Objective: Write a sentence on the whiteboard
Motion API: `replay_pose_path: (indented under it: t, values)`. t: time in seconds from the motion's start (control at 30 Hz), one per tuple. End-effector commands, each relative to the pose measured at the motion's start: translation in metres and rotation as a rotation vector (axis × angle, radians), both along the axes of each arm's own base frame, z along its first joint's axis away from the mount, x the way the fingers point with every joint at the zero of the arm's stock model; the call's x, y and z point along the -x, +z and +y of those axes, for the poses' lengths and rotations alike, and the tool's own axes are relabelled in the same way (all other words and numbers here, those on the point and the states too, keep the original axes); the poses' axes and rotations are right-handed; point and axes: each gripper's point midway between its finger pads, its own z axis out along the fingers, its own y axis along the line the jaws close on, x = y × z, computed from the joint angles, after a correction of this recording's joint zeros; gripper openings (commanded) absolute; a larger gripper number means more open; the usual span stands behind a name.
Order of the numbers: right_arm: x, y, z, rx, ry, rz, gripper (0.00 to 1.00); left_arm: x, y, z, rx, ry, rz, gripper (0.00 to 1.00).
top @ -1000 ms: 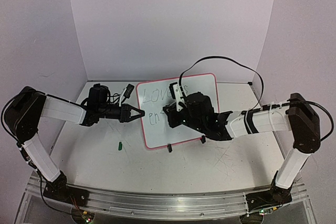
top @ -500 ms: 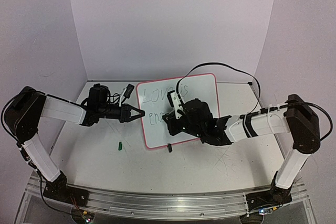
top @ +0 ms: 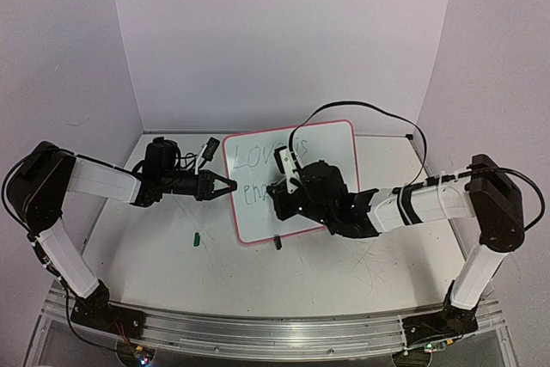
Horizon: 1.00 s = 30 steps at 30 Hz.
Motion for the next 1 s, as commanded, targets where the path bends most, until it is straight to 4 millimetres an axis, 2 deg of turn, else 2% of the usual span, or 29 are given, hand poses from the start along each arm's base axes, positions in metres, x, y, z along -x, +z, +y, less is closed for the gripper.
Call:
replay_pose_path:
  t: [0.0, 0.27, 0.43, 0.97]
  values:
    - [-0.031, 0.038, -0.009, -0.045, -0.101, -0.086, 0.0, -0.017, 0.007, 0.002, -0.031, 0.06, -0.085, 0.0]
    - [-0.044, 0.054, -0.008, -0.056, -0.119, -0.121, 0.0, -0.017, 0.007, 0.002, -0.032, 0.056, -0.086, 0.0]
    - [-0.045, 0.055, -0.004, -0.059, -0.108, -0.122, 0.0, -0.017, 0.006, 0.002, -0.032, 0.056, -0.085, 0.0]
    - [-0.014, 0.005, -0.014, -0.026, -0.06, 0.01, 0.0, -0.018, 0.006, 0.001, -0.031, 0.054, -0.082, 0.0]
